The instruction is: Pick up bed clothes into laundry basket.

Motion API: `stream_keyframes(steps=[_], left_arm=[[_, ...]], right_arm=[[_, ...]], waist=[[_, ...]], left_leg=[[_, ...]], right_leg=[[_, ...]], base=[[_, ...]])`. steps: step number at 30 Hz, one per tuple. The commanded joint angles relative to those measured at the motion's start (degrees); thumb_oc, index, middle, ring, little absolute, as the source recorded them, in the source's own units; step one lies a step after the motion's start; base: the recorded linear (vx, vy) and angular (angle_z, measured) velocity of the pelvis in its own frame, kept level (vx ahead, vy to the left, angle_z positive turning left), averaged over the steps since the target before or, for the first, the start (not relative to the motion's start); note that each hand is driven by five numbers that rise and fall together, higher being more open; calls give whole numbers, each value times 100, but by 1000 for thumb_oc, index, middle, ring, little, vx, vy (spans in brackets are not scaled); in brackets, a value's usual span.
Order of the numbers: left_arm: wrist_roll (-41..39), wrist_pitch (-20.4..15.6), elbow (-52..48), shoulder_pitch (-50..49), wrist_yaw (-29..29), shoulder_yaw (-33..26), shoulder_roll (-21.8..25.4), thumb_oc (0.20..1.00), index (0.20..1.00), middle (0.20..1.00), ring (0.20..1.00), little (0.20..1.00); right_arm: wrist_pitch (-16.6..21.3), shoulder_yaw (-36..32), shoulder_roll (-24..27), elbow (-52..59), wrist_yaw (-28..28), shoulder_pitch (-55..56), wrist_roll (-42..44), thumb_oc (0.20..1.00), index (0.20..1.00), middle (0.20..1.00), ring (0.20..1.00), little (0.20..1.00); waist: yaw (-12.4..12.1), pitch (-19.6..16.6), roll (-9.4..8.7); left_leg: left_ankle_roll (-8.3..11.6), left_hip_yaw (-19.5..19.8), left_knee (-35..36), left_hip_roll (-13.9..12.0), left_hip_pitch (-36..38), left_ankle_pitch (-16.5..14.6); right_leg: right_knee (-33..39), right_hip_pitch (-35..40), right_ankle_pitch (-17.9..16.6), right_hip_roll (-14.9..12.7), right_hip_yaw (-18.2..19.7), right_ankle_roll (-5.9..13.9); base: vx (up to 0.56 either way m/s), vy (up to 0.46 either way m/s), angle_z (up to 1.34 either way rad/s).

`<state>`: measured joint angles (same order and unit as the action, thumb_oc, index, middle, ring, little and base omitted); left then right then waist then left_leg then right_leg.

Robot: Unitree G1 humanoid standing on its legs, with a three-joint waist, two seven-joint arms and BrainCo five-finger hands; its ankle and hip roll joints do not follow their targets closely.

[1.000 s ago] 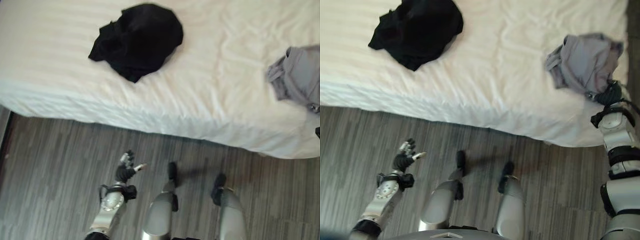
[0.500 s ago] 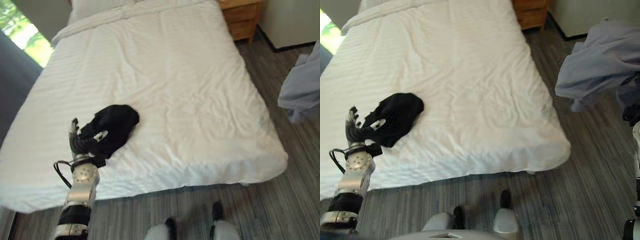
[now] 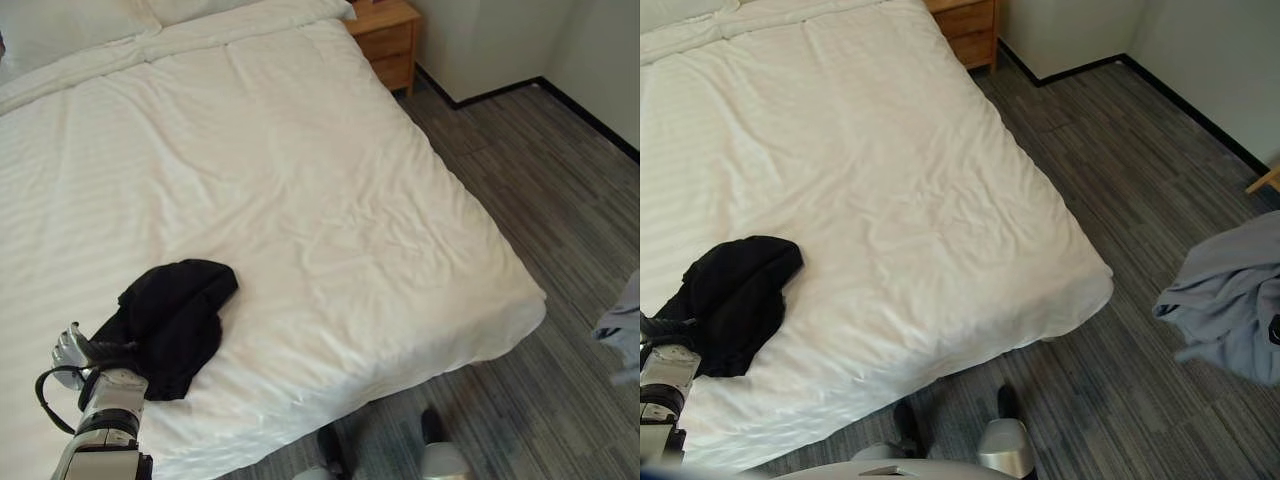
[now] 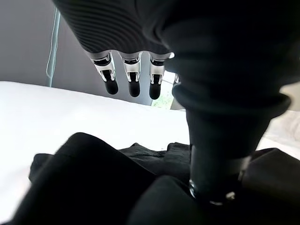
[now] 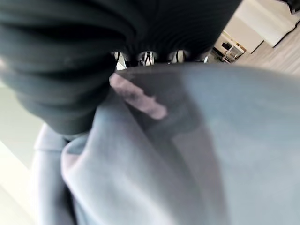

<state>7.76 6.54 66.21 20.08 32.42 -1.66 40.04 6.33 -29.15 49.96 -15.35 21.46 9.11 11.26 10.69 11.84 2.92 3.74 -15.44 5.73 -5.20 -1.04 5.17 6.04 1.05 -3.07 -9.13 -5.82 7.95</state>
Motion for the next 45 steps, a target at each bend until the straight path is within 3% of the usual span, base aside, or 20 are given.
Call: stream_keyframes(steps=[1, 2, 3, 8, 12, 16, 18, 21, 26, 28, 31, 32, 33, 36, 37, 38, 40, 41, 42, 45], left_arm=[[449, -127, 129, 617, -307, 336, 235, 1000, 1000, 1000, 1000, 1000], [451, -188, 57, 717, -404, 479, 167, 909, 909, 909, 909, 909], [534, -233, 114, 798, -608, 691, 73, 200, 200, 200, 200, 200], [327, -634, -126, 905, -1505, 1330, -469, 200, 200, 200, 200, 200], [-643, -1206, -2469, 820, -1485, 1344, -740, 200, 200, 200, 200, 200], [-939, -1468, -4489, 321, -1632, 1132, -915, 200, 200, 200, 200, 200], [-990, -1586, -5411, 235, -1565, 1001, -1017, 200, 200, 200, 200, 200], [-1299, -1784, -6869, -154, -1685, 789, -1081, 200, 200, 200, 200, 200], [-1382, -1836, -7765, -428, -1788, 789, -1050, 200, 200, 200, 200, 200], [-1337, -1758, -7840, -440, -1768, 897, -1111, 200, 200, 200, 200, 200], [-1296, -1691, -7710, -465, -1690, 1080, -1267, 200, 200, 200, 200, 200], [-1309, -1676, -7623, -423, -1690, 1199, -1354, 200, 200, 200, 200, 200], [-1307, -1682, -7613, -418, -1688, 1200, -1358, 200, 200, 200, 200, 200], [-1448, -1700, -7424, -452, -1607, 1232, -1577, 200, 200, 200, 200, 200], [-1614, -1719, -7208, -405, -1490, 1268, -1721, 200, 200, 200, 200, 200], [-1635, -1751, -7184, -432, -1467, 1268, -1738, 200, 200, 200, 200, 200], [-1720, -1790, -7145, -550, -1471, 1310, -1797, 200, 200, 200, 200, 200], [-1720, -1793, -7142, -545, -1471, 1312, -1799, 200, 200, 200, 200, 200], [-1740, -1788, -7182, -642, -1532, 1402, -1817, 200, 200, 200, 200, 200], [-1766, -1776, -7235, -674, -1519, 1476, -1842, 200, 200, 200, 200, 200]], right_arm=[[499, -250, 399, 547, 148, -597, -95, 200, 200, 200, 200, 200], [505, -191, 423, 549, 155, -647, -108, 200, 200, 200, 200, 200], [506, -146, 450, 530, 151, -723, -88, 200, 200, 200, 200, 200], [316, 42, 405, 450, 52, -1046, -166, 200, 200, 200, 200, 200], [268, -122, 125, 451, 97, -856, -158, 200, 200, 200, 200, 200], [168, -264, -507, 542, 79, -560, -350, 200, 200, 200, 200, 200], [153, -265, -882, 695, 160, -525, -534, 200, 200, 200, 200, 200], [224, -59, -1349, 1137, 144, -632, -725, 200, 200, 200, 200, 200], [397, 355, -1505, 1511, -25, -978, -576, 200, 200, 200, 200, 200], [447, 715, -1447, 1689, -133, -1293, -576, 200, 200, 200, 200, 200], [399, 1072, -1428, 1838, -234, -1460, -655, 200, 200, 200, 200, 200], [334, 1289, -1415, 1777, -288, -1500, -767, 200, 200, 200, 200, 200], [334, 1294, -1412, 1772, -284, -1506, -771, 200, 200, 200, 200, 200], [277, 1714, -1295, 1753, -372, -1496, -1047, 200, 200, 200, 200, 200], [216, 2032, -1177, 1746, -402, -1648, -1176, 200, 200, 200, 200, 200], [194, 2088, -1044, 1763, -399, -1703, -1280, 200, 200, 200, 200, 200], [140, 2115, -777, 1728, -360, -1685, -1466, 200, 200, 200, 200, 200], [139, 2109, -776, 1731, -359, -1682, -1467, 200, 200, 200, 200, 200], [153, 2060, -519, 1687, -290, -1795, -1524, 200, 200, 200, 200, 200], [112, 2115, -176, 1604, -125, -2179, -1509, 200, 200, 200, 200, 200]], waist=[[-201, -94, -193], [-191, -53, -204], [-168, -1, -220], [-111, -5, -217], [-105, 195, -203], [-99, 320, -215], [-170, 413, -173], [-392, 335, -140], [-730, 24, -237], [-968, -153, -202], [-1128, -208, -125], [-1193, -202, -108], [-1204, -196, -94], [-1193, -142, -35], [-1353, 92, 14], [-1452, 200, 26], [-1564, 281, -138], [-1569, 268, -148], [-1610, 318, -202], [-1672, 447, -104]], left_leg=[[516, 132, -73, -360, 248, -425], [506, 145, -73, -354, 208, -418], [487, 156, -73, -336, 106, -405], [425, 111, -73, -240, -363, -390], [344, 107, -73, -126, -453, -411], [301, -75, -73, -102, -369, -474], [261, -261, -73, -238, -291, -484], [258, -896, -73, -560, -201, -312], [285, -1629, -96, -779, -60, -104], [444, -2071, -145, -1112, 82, 2], [684, -2498, -180, -1546, 179, 435], [766, -2493, -186, -1692, 185, 552], [781, -2504, -185, -1713, 198, 560], [1037, -2563, -219, -2217, 474, 871], [996, -1700, -697, -2271, 455, 871], [835, -1250, -911, -2183, 332, 817], [535, 38, -1413, -1598, 160, 164], [505, 42, -1481, -1584, 98, 135], [365, 361, -1963, -1107, -58, -264], [224, 39, -2545, -599, -635, -393]], right_leg=[[-104, -123, 237, -37, -224, 341], [-104, -195, 208, -48, -213, 352], [-104, -299, 177, -56, -193, 366], [-104, -784, 41, -146, -148, 435], [-112, -818, -40, -303, -273, 505], [-242, -873, -246, -465, -316, 668], [-629, -875, -69, -534, -562, 636], [-1326, -573, 281, -846, -1411, 453], [-1352, -93, -40, -1271, -1883, 600], [-1237, 277, -295, -1586, -2523, 705], [-890, 484, -339, -1536, -2827, 705], [-682, 526, -57, -1324, -2773, 695], [-673, 531, -55, -1301, -2763, 691], [-324, 492, 352, -789, -2558, 532], [-241, 550, 649, -470, -2233, 346], [-294, 502, 635, -373, -2156, 233], [-374, 421, 728, -205, -1531, 56], [-393, 380, 716, -231, -1524, 61], [-349, 482, 818, -55, -1134, -68], [-306, 675, 960, 90, -953, -219]], base=[[-36, 68, -4], [-70, 77, -4], [-56, 61, -1], [-65, 103, -2], [-48, 81, 10], [-74, 48, -8], [-149, -26, -31], [-248, -54, -109], [-123, -116, -113], [-170, -249, -104], [-205, -280, -190], [-127, -236, -103], [-132, -373, -68], [-46, -439, -162], [85, -387, -125], [163, -538, -172], [131, -368, -236], [216, -434, -194], [209, -363, -165], [178, -312, -84]])
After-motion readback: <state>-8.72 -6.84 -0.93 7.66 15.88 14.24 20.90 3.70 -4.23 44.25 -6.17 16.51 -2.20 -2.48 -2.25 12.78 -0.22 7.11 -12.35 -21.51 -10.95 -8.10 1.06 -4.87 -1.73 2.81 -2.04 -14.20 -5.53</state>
